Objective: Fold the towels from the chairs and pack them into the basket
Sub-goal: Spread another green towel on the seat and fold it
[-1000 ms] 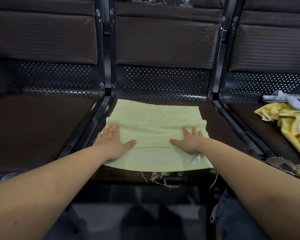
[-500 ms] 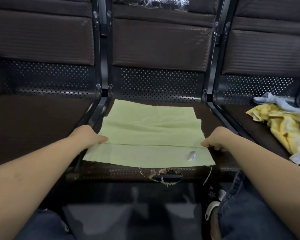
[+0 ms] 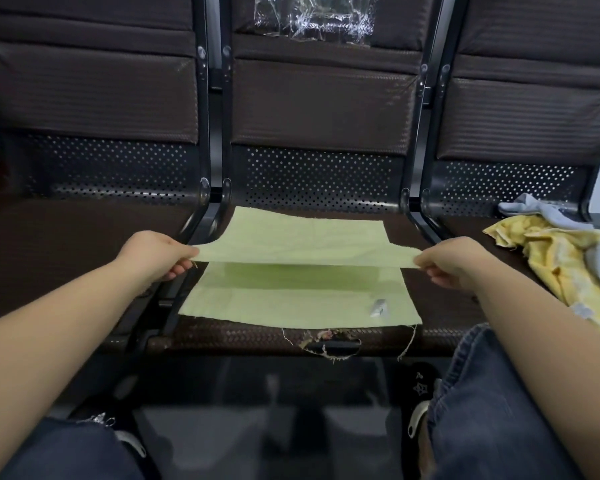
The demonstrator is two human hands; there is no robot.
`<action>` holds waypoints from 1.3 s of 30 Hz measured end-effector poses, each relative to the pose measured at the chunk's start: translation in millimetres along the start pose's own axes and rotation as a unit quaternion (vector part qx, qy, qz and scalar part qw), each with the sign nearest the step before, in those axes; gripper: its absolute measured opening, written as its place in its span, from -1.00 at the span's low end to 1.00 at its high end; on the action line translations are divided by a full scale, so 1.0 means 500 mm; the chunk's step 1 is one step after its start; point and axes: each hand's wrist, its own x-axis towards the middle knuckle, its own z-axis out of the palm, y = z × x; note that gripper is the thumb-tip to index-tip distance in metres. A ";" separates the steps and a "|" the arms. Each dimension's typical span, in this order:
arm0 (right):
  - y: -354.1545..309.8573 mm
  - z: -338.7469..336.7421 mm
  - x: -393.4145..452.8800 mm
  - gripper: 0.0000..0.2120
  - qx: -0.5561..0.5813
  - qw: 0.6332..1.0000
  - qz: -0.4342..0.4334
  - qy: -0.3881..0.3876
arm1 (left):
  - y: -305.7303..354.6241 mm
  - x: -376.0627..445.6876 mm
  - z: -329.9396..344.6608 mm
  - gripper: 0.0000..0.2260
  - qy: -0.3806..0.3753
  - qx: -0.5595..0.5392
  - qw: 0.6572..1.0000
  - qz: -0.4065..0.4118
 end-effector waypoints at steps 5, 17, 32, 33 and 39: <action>0.024 -0.013 -0.032 -0.90 -0.074 0.992 0.045 -0.091 | -0.014 -0.027 -0.028 -0.85 -0.046 0.031 0.998 -0.041; 0.060 0.016 -0.039 -0.83 -0.217 0.965 0.053 -0.134 | -0.058 -0.061 0.020 -0.83 -0.099 0.162 0.978 -0.082; 0.057 0.032 -0.031 -0.93 -0.064 0.980 0.093 -0.163 | -0.072 -0.056 0.032 -0.80 -0.077 0.173 0.982 0.027; 0.056 0.029 -0.033 -0.93 -0.056 0.980 0.094 -0.164 | -0.072 -0.056 0.033 -0.81 -0.069 0.174 0.982 0.040; 0.049 0.006 -0.044 -0.88 -0.027 0.978 0.077 -0.192 | -0.068 -0.054 0.034 -0.86 -0.075 0.092 0.993 0.027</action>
